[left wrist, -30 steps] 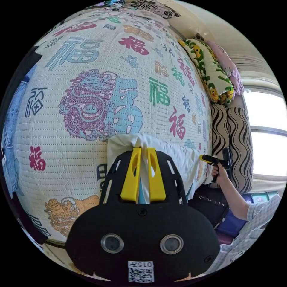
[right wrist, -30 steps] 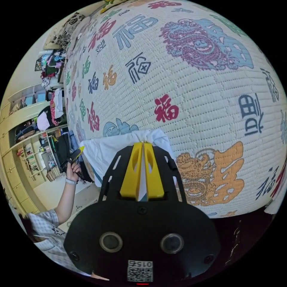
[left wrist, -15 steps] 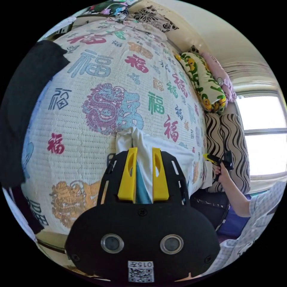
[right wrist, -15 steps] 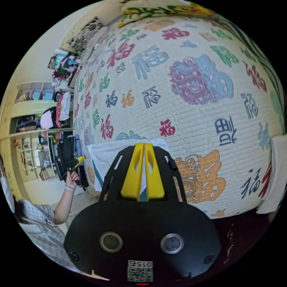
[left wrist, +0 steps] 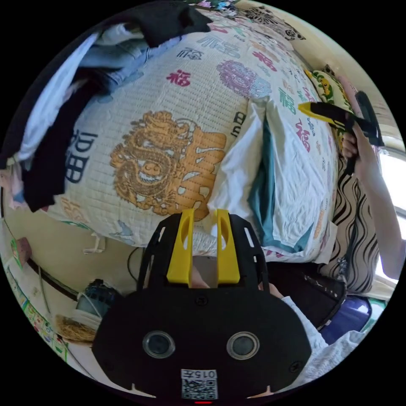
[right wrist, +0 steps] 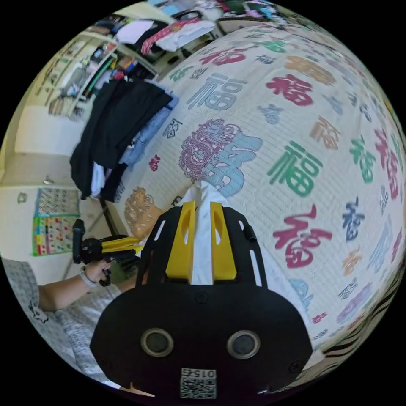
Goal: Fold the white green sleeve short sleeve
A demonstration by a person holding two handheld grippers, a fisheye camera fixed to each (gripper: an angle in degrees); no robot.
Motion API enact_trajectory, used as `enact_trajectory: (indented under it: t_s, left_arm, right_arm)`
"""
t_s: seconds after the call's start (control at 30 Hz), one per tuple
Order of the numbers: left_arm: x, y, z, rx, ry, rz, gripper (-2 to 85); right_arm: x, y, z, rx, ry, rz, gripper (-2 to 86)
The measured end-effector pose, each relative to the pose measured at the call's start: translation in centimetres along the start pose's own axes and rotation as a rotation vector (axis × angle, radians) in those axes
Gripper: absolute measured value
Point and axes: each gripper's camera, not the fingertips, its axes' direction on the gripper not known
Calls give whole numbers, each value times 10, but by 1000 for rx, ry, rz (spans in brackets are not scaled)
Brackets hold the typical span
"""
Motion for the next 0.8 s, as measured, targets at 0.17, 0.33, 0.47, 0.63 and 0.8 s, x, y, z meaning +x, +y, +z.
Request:
enact_trajectory:
  t_s: [0.17,0.33,0.47,0.63,0.8]
  left_arm:
    - [11,19,23,74,-70,-4,98]
    - [16,38,39,138,-93,-14,88]
    - [0,44,45,129,21,-75,53]
    - [-6,52,43,104,166,-33,7]
    - [35,69,25,163,75,149,1]
  right_arm:
    - [-29,-54,54,-213,210,-60,87]
    - [-39,-69,65,-260,248,-49,93]
    - [-50,-73,65,-252,324,-51,77]
    - [-54,-75,48,-251,338,-73,12]
    - [-38,-57,-1,-117,168,-93,4]
